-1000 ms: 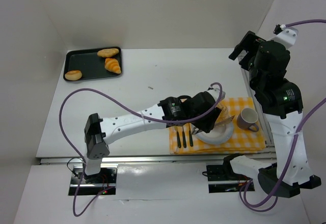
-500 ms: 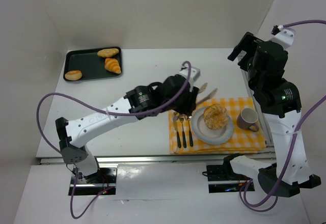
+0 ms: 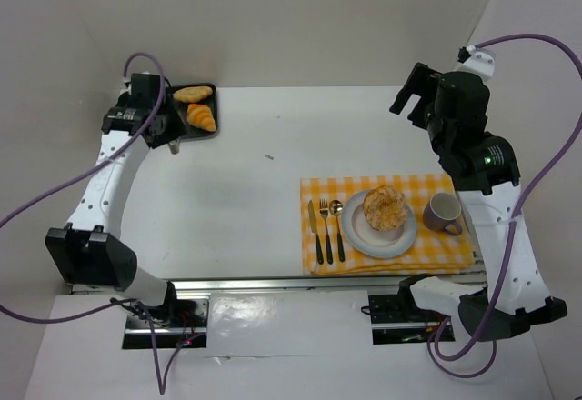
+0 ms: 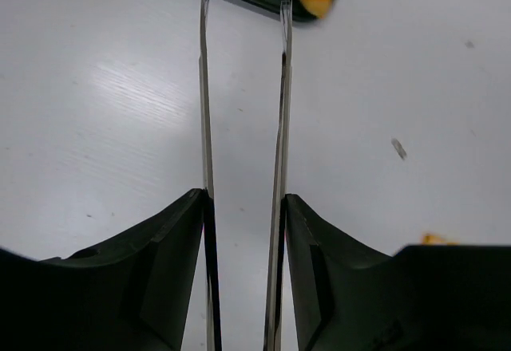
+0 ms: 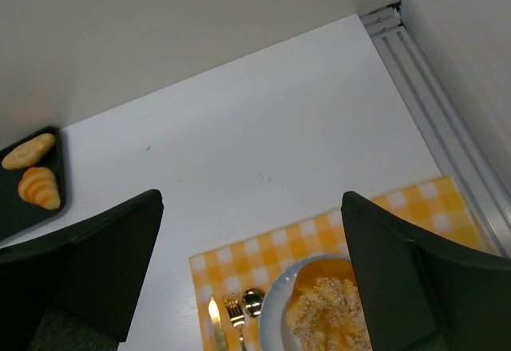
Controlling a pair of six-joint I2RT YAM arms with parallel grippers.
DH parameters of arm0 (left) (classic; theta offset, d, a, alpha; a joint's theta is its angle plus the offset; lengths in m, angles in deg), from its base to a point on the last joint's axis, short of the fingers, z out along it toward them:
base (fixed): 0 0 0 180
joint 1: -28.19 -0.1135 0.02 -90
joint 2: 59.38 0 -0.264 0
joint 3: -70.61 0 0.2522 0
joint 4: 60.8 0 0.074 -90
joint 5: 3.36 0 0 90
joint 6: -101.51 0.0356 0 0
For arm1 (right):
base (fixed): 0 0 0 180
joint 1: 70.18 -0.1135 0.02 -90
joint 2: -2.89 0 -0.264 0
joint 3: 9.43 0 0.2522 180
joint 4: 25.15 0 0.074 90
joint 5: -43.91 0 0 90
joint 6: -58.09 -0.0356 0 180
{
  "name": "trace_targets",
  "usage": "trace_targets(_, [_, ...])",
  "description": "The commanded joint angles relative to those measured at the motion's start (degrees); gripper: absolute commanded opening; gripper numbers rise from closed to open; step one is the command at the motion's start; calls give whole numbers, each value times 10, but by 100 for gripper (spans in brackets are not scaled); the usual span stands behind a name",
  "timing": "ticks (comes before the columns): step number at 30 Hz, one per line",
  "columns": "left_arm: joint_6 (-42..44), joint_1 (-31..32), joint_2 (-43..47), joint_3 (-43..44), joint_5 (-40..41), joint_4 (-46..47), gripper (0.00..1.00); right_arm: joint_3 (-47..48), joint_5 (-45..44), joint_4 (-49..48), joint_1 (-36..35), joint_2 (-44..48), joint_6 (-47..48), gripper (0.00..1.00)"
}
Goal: Place the bread
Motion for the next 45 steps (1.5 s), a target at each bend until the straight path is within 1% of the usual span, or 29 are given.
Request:
trace_targets(1, [13,-64,-44,36,-12,-2,56,-2,22,-24,3,-6,1,100])
trace_targets(2, [13,-92,-57,48,-18,-2,56,-2,22,-24,3,-13,6,100])
trace_targets(4, [13,-115,-89,75,-10,-2,57,-2,22,-24,3,-18,6,100])
trace_targets(8, [13,-175,-131,108,-41,-2,60,-8,22,-24,3,-23,6,100])
trace_targets(12, [13,-210,-155,121,-54,-2,61,-13,22,-29,3,-28,6,100])
trace_targets(13, [13,-217,-155,121,-61,-2,64,-13,22,-29,3,-35,6,100])
trace_targets(15, [13,-231,-161,121,-68,4,64,-13,22,-29,3,-41,6,100])
trace_targets(20, [8,-231,-166,116,-58,22,64,-13,28,-41,3,-52,6,100])
trace_targets(22, [8,-237,-174,116,-74,22,64,-8,34,-41,3,-59,6,100])
trace_targets(27, [8,-248,-208,128,-79,22,64,-8,34,-46,3,-70,6,100])
trace_targets(30, [8,-260,-215,128,-79,22,64,-8,34,-46,3,-70,6,100])
trace_targets(32, [8,-260,-215,128,-79,27,62,-8,39,-46,3,-75,1,100])
trace_targets(33, [8,-266,-221,128,-85,27,61,-8,39,-46,3,-75,1,100])
trace_targets(37, [8,-271,-221,128,-96,32,46,-8,39,-46,3,-75,1,100])
trace_targets(38, [8,-271,-216,128,-96,32,40,-8,39,-46,3,-75,1,100])
trace_targets(39, [8,-271,-205,128,-96,32,32,-2,39,-46,3,-80,-6,100])
trace_targets(41, [8,-271,-192,122,-101,38,20,-2,39,-46,3,-80,-6,100])
trace_targets(42, [8,-271,-185,121,-101,38,16,-2,44,-46,3,-80,-6,100])
trace_targets(43, [8,-271,-172,121,-110,38,5,-2,44,-46,3,-80,-11,100])
trace_targets(45, [13,-271,-157,121,-118,38,0,-2,50,-46,3,-80,-11,100])
